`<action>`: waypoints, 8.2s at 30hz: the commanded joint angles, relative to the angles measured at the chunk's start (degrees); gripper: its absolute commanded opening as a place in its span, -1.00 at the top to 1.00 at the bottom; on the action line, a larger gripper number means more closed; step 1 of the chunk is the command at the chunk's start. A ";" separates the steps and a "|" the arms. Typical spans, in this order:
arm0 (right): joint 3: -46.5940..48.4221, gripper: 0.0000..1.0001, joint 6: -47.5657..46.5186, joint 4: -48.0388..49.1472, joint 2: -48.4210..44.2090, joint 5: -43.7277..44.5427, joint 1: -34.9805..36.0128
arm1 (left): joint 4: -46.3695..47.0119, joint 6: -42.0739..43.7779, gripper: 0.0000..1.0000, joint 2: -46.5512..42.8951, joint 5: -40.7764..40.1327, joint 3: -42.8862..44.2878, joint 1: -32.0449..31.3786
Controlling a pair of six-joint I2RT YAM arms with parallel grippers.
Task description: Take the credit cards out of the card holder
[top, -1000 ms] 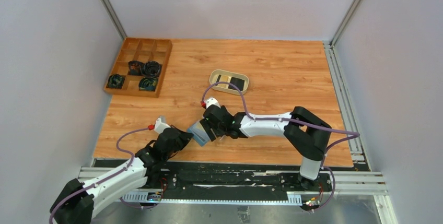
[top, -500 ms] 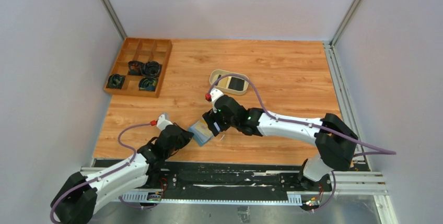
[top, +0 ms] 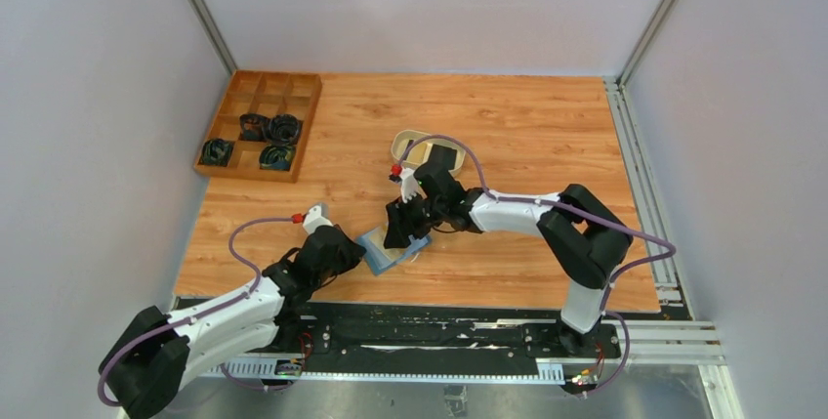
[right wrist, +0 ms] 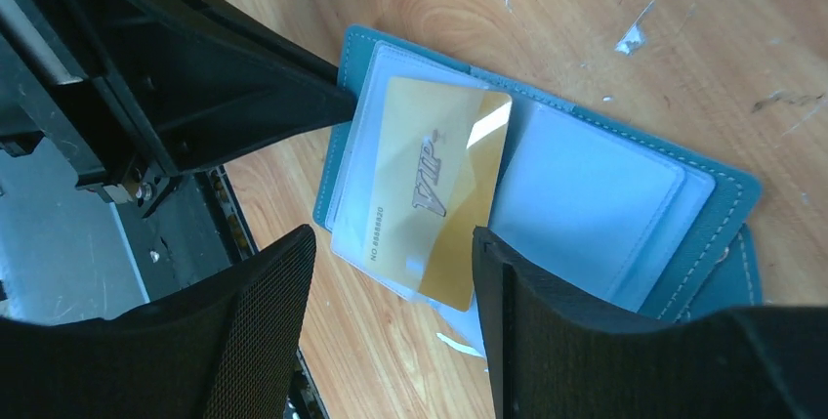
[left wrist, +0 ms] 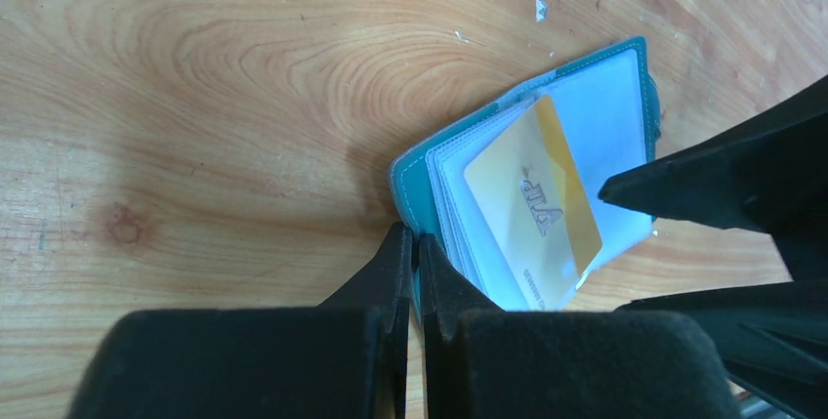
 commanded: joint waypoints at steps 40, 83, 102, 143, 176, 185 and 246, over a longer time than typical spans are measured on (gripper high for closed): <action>-12.48 0.58 10.75 21.68 7.09 -9.58 -3.51 | -4.71 3.14 1.00 1.93 -0.03 -1.42 0.00; -15.86 1.00 15.30 27.53 5.95 -17.98 -13.47 | -5.99 3.49 1.00 1.39 -0.97 -1.54 0.00; -10.66 0.03 18.75 29.79 12.55 -21.09 -8.68 | -3.86 3.85 1.00 4.96 -0.63 -0.56 0.00; -12.04 0.89 20.80 31.47 13.48 -21.02 -6.06 | 0.36 -1.74 1.00 -5.13 2.20 -8.21 0.00; -13.91 1.00 7.62 12.81 4.61 -23.62 -19.00 | -3.83 -0.86 1.00 -8.19 0.41 -8.03 0.26; -8.82 1.00 8.03 6.35 -1.55 -21.49 -20.72 | -3.91 -0.64 1.00 -8.20 0.68 -7.86 0.56; 33.45 0.94 40.09 -9.11 25.62 7.63 -23.07 | -8.20 10.35 1.00 -12.51 6.21 -3.99 5.12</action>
